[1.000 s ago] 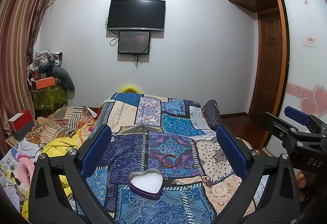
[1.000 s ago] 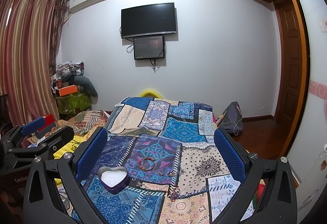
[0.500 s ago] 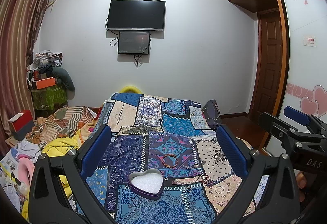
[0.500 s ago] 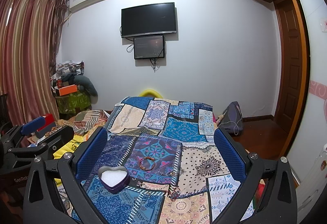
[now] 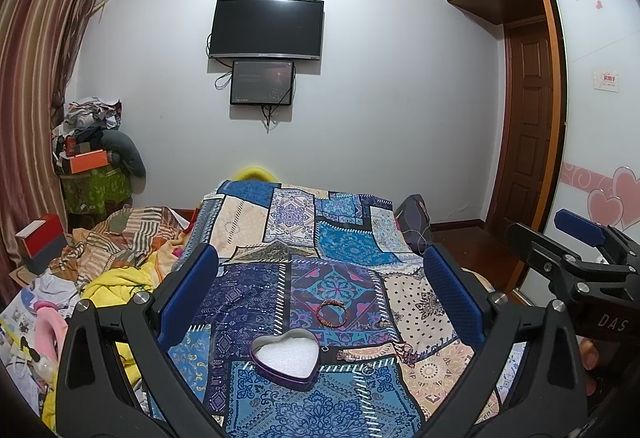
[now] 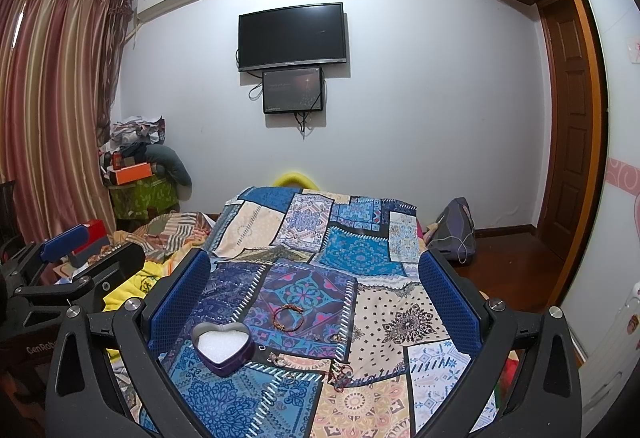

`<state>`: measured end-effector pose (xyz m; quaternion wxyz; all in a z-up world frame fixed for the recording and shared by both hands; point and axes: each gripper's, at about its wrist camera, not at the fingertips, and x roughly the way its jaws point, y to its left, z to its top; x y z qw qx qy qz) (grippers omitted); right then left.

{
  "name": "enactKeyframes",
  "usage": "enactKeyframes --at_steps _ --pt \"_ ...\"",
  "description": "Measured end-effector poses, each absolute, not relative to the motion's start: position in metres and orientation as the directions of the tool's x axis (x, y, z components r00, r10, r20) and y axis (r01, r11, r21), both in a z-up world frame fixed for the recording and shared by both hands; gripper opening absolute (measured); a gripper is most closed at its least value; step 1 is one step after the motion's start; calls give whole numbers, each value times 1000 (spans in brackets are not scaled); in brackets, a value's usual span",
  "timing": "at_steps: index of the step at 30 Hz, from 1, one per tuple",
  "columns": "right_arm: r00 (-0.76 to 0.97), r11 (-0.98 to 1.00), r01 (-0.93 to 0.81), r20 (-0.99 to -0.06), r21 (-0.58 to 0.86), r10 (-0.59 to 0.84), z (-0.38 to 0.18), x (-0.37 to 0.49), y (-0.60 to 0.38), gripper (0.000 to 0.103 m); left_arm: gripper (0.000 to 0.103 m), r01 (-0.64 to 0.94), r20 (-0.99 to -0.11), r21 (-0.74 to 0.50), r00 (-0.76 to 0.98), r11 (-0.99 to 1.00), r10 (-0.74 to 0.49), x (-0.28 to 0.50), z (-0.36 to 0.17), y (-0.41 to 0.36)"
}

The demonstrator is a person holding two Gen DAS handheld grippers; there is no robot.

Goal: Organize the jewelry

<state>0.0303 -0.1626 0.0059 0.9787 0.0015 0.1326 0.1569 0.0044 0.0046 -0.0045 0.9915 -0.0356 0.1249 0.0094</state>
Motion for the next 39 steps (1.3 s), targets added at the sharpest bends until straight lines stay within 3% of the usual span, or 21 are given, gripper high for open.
enactKeyframes --at_steps 13,24,27,33,39 --pt "908 957 -287 -309 33 283 -4 43 -166 103 103 -47 -295 -61 955 997 27 20 -9 5" --pt "889 975 -213 -428 -69 164 -43 73 -181 103 102 -8 -453 -114 890 993 -45 65 -54 13" --pt "850 967 -242 -499 -84 170 -61 86 -186 103 89 26 -510 -116 856 993 -82 81 -68 14" --pt "766 949 -306 -610 -72 200 -89 98 -189 102 73 119 -618 -117 768 986 -167 105 -95 3" --pt "661 941 -339 -706 22 254 -113 110 -200 88 54 208 -719 -158 645 965 -256 124 -128 -19"
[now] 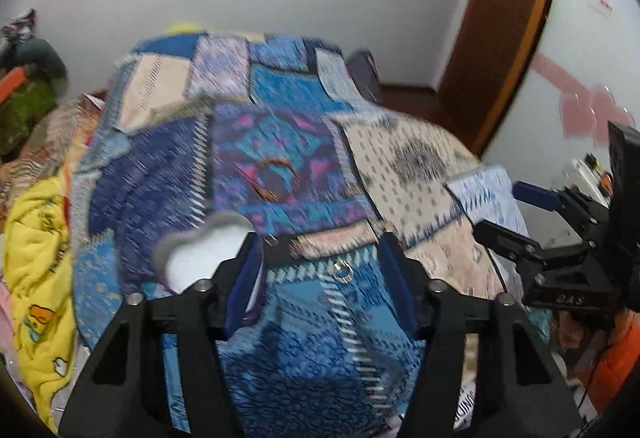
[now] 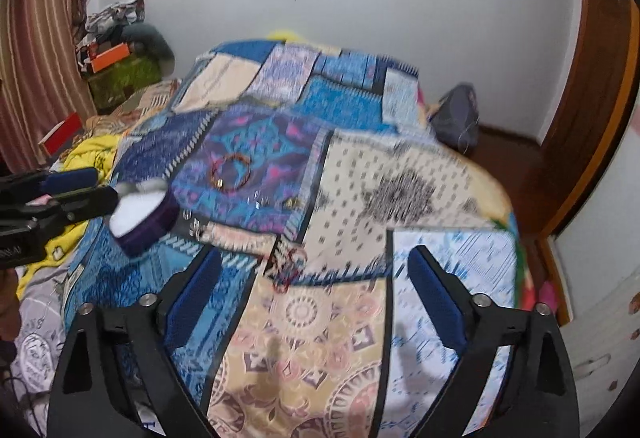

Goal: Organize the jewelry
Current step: 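Grasp the heart-shaped tin box with the left tool and lift it, then grasp the red beaded earrings with the right tool while the left tool holds the heart box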

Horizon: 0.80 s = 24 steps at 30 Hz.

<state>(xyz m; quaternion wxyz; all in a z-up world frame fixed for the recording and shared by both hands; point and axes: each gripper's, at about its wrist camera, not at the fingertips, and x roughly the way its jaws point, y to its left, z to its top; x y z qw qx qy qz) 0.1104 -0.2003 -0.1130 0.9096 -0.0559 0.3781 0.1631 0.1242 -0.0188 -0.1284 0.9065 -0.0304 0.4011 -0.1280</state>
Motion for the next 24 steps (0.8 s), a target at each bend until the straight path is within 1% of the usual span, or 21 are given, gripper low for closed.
enactKeyframes --at_steps 2,3,6,8,9,10,13,18,21,24 --pt "637 938 -345 -725 35 262 -120 114 -200 83 50 229 -744 -166 609 959 -274 129 -138 -25" --pt "616 934 -355 -740 45 269 -125 114 -201 79 47 241 -756 -166 591 956 -281 130 -143 -29" --pt "575 920 -384 -760 75 302 -134 115 -199 70 44 280 -787 -169 539 945 -301 136 -157 -41" --pt "548 912 -398 -771 101 325 -140 117 -199 64 40 298 -804 -177 506 938 -312 139 -166 -46" --pt "530 907 -404 -778 119 338 -143 118 -199 59 37 304 -813 -185 487 935 -319 140 -170 -48" --pt "518 903 -408 -782 131 348 -146 120 -199 55 36 308 -824 -191 466 932 -323 143 -177 -50" --pt "469 888 -423 -795 180 384 -155 126 -198 46 34 310 -845 -189 433 932 -316 148 -190 -53" --pt "403 865 -440 -807 243 432 -168 137 -191 43 33 289 -861 -205 401 935 -313 158 -204 -50" --pt "370 857 -438 -815 270 446 -177 146 -186 36 29 275 -863 -198 407 941 -300 163 -209 -49" --pt "345 857 -426 -824 290 450 -188 155 -183 35 29 274 -861 -194 412 942 -298 168 -211 -49"
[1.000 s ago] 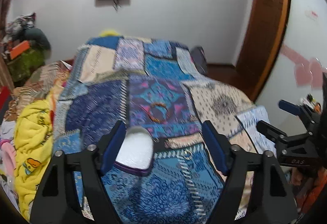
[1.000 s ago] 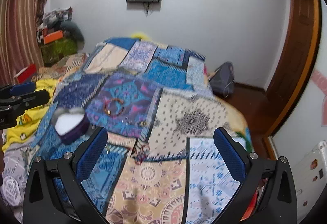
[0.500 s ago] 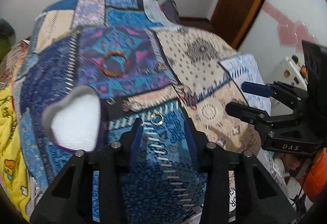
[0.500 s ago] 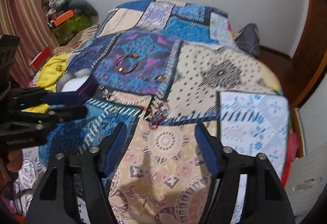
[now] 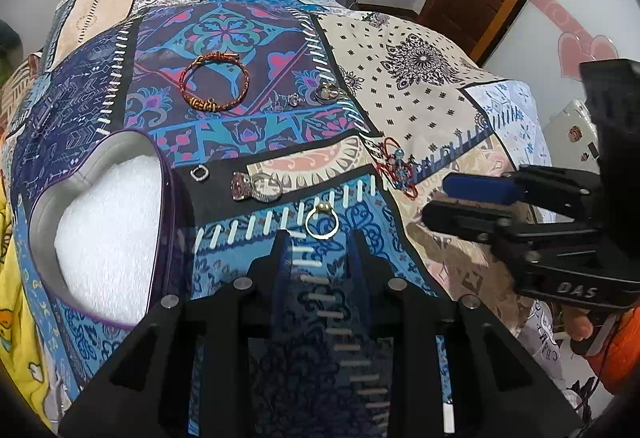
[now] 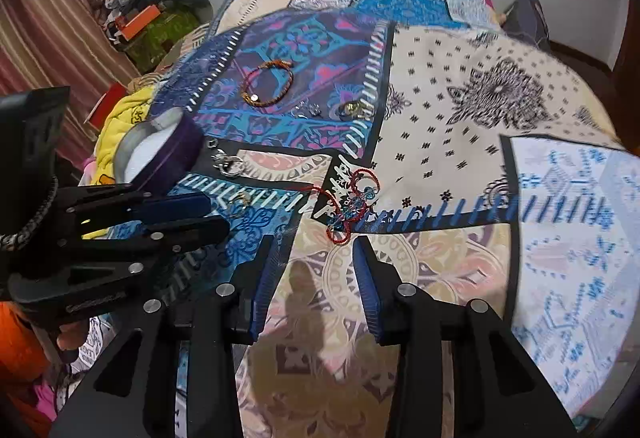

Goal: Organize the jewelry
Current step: 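Grasp the red beaded earrings with the right tool while the left tool holds the heart box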

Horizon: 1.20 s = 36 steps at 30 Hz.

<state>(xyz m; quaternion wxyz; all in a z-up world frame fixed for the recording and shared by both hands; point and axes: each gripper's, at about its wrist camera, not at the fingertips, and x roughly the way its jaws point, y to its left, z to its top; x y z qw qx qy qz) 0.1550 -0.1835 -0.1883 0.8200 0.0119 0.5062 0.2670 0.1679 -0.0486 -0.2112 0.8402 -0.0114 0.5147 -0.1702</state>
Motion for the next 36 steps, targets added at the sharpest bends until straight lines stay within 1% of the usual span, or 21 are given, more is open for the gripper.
enactKeyframes --at_steps 7,13,17,18,19,20,22,24,27,36 --pt "337 867 -400 -833 296 439 -201 167 -182 35 29 289 -863 -175 415 941 -288 178 -218 -53" --pt "379 882 -402 -832 247 406 -204 172 -177 34 29 271 -853 -221 412 937 -320 182 -222 -49" --pt "388 883 -410 -832 229 396 -208 173 -176 33 26 288 -852 -184 431 940 -299 179 -222 -53" --pt "392 883 -413 -831 225 395 -209 172 -176 32 23 293 -852 -169 437 941 -289 178 -222 -55" --pt "398 885 -412 -832 214 387 -209 171 -177 28 20 296 -852 -156 443 942 -280 178 -223 -57" --pt "402 887 -411 -832 209 382 -210 172 -177 27 18 295 -852 -147 446 944 -272 178 -223 -58" --pt "411 893 -401 -831 204 374 -210 172 -179 16 17 292 -852 -160 442 943 -281 179 -222 -57" --pt "414 900 -383 -832 209 369 -211 175 -183 8 17 290 -851 -174 437 941 -292 181 -222 -56" --pt "403 896 -366 -826 250 395 -211 177 -190 7 17 291 -849 -181 437 940 -298 181 -220 -57" --pt "427 900 -362 -816 241 390 -192 174 -190 7 17 275 -822 -186 483 943 -303 175 -203 -49"
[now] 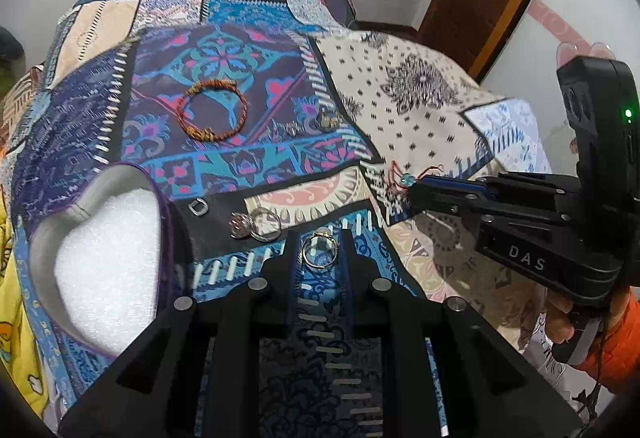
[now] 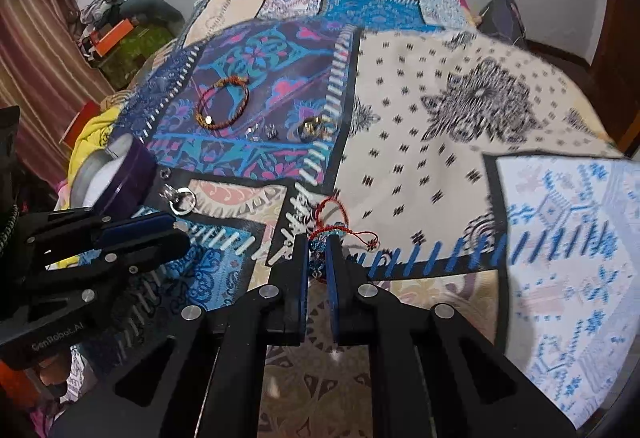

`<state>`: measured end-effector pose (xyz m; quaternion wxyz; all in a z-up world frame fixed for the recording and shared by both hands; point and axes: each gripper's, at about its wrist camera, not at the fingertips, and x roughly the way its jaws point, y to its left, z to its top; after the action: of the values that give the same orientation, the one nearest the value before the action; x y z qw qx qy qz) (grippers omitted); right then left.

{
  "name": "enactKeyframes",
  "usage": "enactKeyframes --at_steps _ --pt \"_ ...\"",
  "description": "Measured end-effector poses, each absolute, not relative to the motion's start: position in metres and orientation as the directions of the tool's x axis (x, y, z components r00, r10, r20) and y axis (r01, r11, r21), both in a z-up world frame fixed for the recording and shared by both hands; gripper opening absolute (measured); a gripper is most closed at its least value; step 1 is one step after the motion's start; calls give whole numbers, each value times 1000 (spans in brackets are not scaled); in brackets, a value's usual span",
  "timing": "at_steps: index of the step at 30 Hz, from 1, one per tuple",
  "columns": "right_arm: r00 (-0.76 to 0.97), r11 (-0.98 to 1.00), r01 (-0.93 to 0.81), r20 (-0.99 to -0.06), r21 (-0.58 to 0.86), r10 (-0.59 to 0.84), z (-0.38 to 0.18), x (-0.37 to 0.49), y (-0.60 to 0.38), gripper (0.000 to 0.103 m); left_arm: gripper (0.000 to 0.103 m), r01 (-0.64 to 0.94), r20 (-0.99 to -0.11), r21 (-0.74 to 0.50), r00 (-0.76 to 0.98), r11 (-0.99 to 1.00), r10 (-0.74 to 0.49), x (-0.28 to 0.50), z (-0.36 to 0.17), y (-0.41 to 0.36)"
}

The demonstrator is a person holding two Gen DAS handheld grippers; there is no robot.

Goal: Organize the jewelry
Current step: 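Grasp the red beaded earrings with the right tool while the left tool holds the heart box, then carry the red earrings over the heart box and open the right tool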

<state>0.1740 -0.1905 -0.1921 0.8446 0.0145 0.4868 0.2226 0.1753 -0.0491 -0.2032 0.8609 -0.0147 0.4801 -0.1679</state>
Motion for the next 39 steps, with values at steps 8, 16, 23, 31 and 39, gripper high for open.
enactKeyframes --at_steps 8,16,23,31,39 --pt "482 889 -388 -769 242 420 -158 166 -184 7 17 253 -774 -181 559 950 -297 166 -172 -36" --pt "529 869 -438 -716 229 455 -124 159 -163 7 17 207 -718 -174 642 963 -267 154 -140 -12" --pt "548 845 -485 -674 226 495 -102 156 -141 7 17 152 -680 -162 699 975 -222 146 -121 18" --pt "537 808 -537 -642 240 548 -90 154 -113 7 17 90 -660 -153 732 984 -170 139 -112 52" --pt "477 758 -598 -644 260 598 -94 153 -75 7 17 66 -677 -150 720 986 -151 135 -122 73"
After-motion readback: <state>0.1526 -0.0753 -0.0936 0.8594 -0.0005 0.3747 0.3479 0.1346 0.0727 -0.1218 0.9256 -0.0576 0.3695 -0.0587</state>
